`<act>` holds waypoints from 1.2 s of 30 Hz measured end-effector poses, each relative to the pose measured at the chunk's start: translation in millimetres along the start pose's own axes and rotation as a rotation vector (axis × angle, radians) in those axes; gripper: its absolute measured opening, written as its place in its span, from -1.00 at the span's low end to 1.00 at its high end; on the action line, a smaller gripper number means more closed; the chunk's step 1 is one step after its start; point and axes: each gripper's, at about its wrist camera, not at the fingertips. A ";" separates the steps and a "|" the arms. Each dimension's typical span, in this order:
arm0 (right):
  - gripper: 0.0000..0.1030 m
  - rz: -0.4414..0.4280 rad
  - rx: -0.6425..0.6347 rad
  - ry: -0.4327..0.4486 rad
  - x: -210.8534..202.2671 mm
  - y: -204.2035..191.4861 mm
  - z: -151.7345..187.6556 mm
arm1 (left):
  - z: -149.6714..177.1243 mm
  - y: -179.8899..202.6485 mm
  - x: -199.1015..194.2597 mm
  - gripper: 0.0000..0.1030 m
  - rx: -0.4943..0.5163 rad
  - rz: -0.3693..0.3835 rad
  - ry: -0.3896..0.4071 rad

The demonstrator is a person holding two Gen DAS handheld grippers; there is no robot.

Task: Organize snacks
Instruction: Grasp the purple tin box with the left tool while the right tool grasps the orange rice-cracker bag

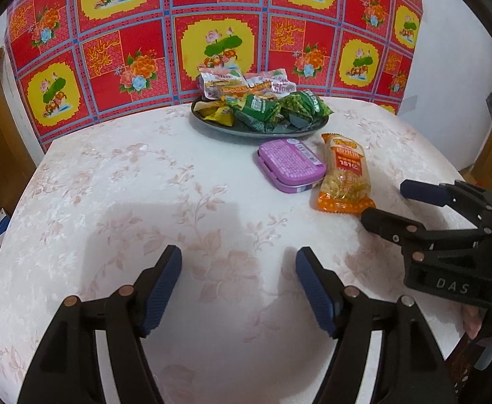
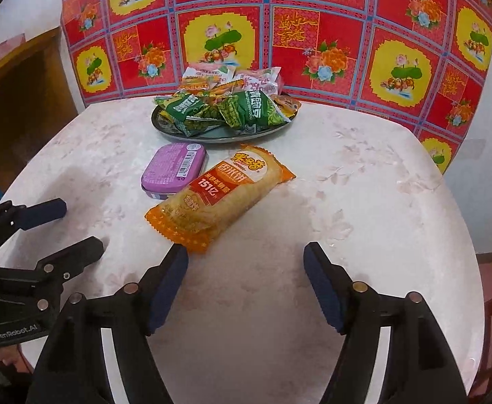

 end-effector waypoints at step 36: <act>-0.09 -0.145 0.085 0.000 8.1 31.6 -21.6 | -42.4 19.6 -3.8 0.27 0.085 0.038 -0.070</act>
Point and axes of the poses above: each gripper's, at about its wrist camera, not at the fingertips, and x roughly the way its jaws point, y to its right, z to its underside, and after that the axes turned 1 degree about -z, right-handed
